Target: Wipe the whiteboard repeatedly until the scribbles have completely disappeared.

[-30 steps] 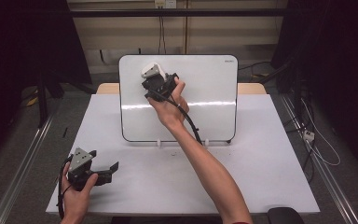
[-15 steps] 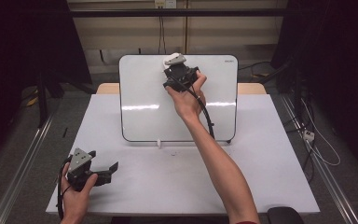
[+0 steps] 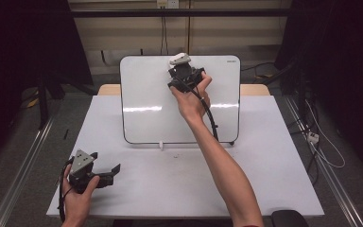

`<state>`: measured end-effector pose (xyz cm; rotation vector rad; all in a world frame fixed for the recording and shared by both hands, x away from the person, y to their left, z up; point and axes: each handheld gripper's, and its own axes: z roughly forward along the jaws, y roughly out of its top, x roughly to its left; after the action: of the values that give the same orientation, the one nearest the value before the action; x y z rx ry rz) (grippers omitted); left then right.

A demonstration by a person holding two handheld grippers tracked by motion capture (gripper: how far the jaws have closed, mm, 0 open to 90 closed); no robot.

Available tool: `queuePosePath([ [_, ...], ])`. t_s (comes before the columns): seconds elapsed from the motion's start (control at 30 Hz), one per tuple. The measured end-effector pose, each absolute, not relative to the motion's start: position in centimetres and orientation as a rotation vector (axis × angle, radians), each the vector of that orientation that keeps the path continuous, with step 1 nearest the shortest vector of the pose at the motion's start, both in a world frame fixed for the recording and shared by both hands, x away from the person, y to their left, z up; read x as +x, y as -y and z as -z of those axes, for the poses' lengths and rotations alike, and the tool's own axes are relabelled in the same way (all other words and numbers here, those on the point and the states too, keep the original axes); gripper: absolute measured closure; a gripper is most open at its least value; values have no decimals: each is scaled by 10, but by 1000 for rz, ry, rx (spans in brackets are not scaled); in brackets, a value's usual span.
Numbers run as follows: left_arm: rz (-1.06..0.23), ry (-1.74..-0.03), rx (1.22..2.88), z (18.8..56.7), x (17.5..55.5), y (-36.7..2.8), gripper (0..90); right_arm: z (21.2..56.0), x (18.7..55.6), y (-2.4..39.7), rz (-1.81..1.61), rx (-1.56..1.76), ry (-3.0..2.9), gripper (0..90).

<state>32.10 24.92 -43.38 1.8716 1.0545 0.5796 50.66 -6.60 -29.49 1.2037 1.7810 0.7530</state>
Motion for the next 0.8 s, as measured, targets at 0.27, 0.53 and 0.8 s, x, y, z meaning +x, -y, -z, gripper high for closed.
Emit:
queuePosePath([
  [0.27, -579, -1056, 1869, 434, 321, -250, 52, 302, 505, 38, -753, 1140, -1827, 316],
  [0.53, -578, -1052, 1864, 434, 321, -249, 52, 313, 499, 1, -756, 1011, -1900, 316],
  [0.8, -580, -1053, 1862, 434, 320, -250, 52, 315, 497, -5, -747, 978, -1922, 315],
])
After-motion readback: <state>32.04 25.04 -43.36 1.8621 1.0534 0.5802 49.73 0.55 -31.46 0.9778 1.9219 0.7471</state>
